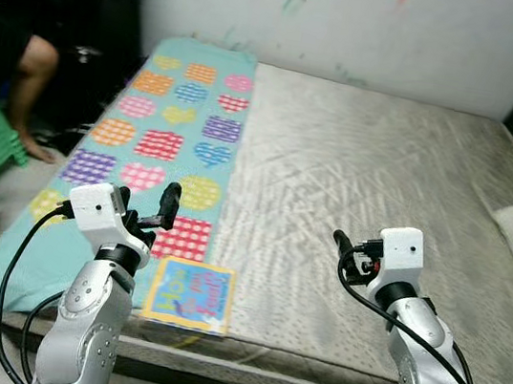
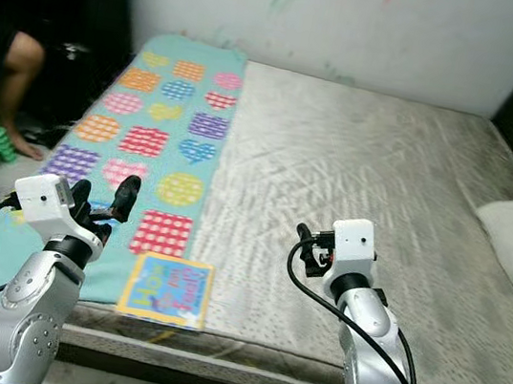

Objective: Clean up the room

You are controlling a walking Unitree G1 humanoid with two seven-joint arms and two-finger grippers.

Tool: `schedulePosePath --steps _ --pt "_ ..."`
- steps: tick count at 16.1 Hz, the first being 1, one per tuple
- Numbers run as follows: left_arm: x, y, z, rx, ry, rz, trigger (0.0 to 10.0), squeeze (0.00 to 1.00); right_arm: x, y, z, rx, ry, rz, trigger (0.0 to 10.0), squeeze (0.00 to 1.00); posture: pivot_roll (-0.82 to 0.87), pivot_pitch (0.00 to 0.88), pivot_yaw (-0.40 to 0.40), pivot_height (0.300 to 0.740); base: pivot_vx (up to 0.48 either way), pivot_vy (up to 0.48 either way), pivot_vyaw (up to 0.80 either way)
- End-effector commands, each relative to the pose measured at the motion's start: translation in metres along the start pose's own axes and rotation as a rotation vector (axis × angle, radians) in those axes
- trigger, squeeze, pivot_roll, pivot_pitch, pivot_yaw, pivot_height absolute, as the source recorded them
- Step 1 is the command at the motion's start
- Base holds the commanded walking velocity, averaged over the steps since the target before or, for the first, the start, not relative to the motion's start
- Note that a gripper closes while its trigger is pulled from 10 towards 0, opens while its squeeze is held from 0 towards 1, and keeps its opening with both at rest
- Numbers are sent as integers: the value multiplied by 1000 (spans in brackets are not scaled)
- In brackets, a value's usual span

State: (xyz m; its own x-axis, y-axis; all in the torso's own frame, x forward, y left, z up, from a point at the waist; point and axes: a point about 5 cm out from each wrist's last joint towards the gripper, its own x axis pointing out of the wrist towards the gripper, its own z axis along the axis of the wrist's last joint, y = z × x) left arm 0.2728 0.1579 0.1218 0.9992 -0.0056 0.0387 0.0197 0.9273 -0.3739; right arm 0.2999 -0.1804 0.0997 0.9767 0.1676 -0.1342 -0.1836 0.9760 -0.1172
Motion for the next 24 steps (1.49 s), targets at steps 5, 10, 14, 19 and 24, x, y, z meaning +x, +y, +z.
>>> schedulePosePath --steps 5,10,14,19,24 --pt "1 0 -1 3 5 -2 10000 0 0 -4 -2 2 10 -12 10000 0 -58 0 -67 740 0 460 0" --pt "1 -1 0 4 -1 -6 10000 0 -1 -4 -2 -2 12 -13 10000 0 -59 0 -68 740 0 0 0" --pt "1 -1 0 4 -3 -7 10000 0 -1 -4 -3 -2 12 -13 10000 0 -59 0 -68 740 0 0 0" --pt "1 -2 0 -4 -8 -20 10000 0 -1 -4 -3 -3 14 -13 10000 0 -59 0 -67 740 0 0 0" --pt "1 -5 2 -14 -21 -50 10000 0 0 -5 -4 1 16 -15 10000 0 -59 0 -67 740 0 0 0"
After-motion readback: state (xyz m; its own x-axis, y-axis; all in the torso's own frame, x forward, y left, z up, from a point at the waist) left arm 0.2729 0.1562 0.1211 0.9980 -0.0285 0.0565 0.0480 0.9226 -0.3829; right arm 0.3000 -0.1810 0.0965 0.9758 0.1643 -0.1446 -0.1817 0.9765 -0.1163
